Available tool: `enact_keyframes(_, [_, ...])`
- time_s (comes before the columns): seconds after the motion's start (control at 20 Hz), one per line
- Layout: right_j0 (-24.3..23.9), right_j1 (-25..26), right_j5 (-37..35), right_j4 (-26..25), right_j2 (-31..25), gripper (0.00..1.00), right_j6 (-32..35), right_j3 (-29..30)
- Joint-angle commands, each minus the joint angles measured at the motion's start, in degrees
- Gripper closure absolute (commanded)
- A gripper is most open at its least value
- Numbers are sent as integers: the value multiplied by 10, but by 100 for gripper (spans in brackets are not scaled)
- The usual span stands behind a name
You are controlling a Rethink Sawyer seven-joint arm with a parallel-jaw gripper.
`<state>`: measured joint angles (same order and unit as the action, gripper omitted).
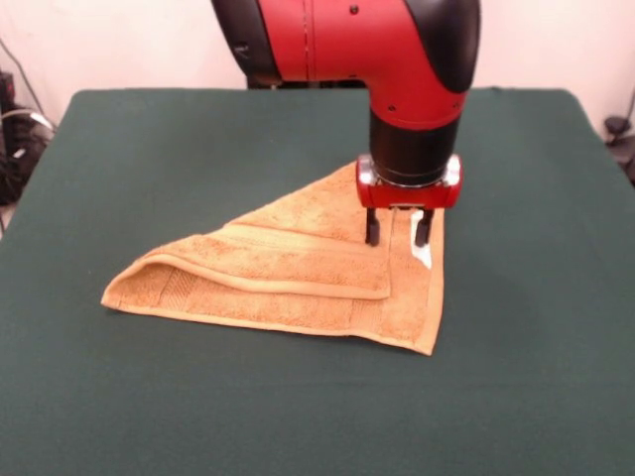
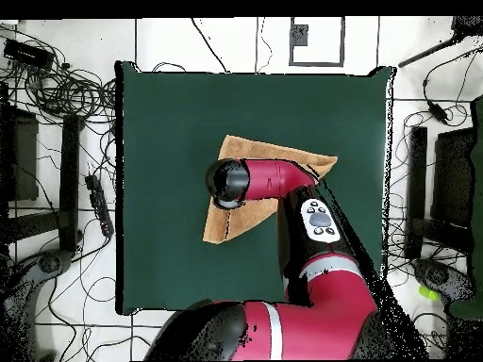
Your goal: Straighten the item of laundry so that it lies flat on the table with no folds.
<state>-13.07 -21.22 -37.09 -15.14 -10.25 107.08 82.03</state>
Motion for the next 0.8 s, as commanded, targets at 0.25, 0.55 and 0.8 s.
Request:
enact_keyframes(0.25, [27,54,-9,4,19,0,80,-1])
enact_keyframes(0.55, [29,53,4,1,22,0,75,1])
enact_keyframes(0.8, [26,49,7,-1,20,0,67,5])
